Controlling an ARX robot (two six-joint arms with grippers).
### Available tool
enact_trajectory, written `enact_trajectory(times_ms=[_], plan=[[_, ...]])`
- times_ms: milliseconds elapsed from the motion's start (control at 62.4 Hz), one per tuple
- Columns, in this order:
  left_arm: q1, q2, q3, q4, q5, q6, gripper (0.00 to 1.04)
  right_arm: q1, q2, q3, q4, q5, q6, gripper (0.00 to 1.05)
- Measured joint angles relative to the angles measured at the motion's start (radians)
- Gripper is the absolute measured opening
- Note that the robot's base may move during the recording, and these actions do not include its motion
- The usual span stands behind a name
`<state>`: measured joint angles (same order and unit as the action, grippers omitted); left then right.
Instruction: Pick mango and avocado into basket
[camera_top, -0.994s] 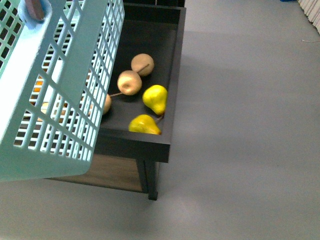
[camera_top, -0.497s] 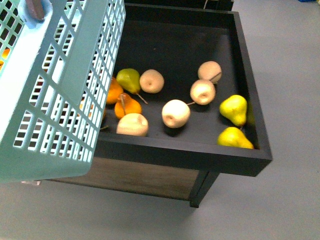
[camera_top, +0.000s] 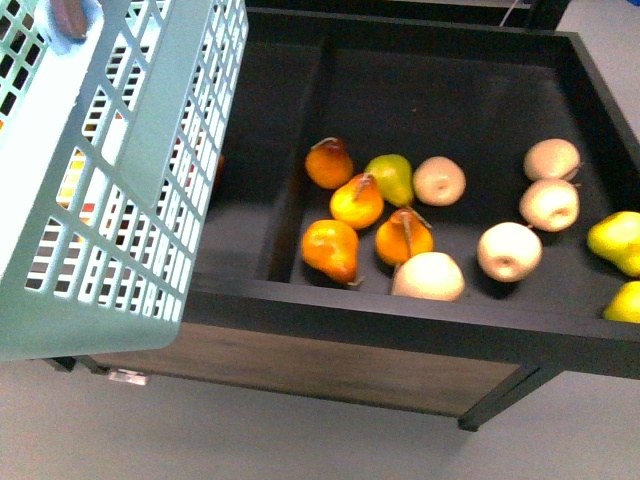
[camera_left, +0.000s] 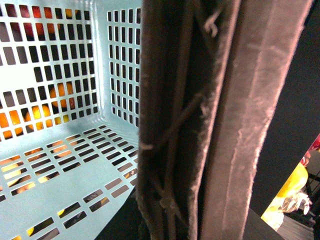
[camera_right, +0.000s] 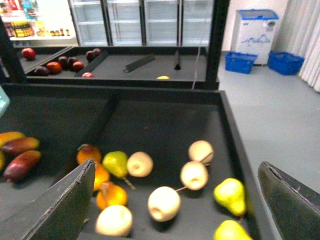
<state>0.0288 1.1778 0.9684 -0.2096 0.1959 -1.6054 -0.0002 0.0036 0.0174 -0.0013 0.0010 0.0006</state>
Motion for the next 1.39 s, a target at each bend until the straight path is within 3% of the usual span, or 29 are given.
enact_trajectory(times_ms=[1395], plan=[[0.0, 0.0, 0.001, 0.0, 0.003, -0.002, 0.17, 0.0, -0.001, 0.0, 0.0, -0.001, 0.0, 0.96]])
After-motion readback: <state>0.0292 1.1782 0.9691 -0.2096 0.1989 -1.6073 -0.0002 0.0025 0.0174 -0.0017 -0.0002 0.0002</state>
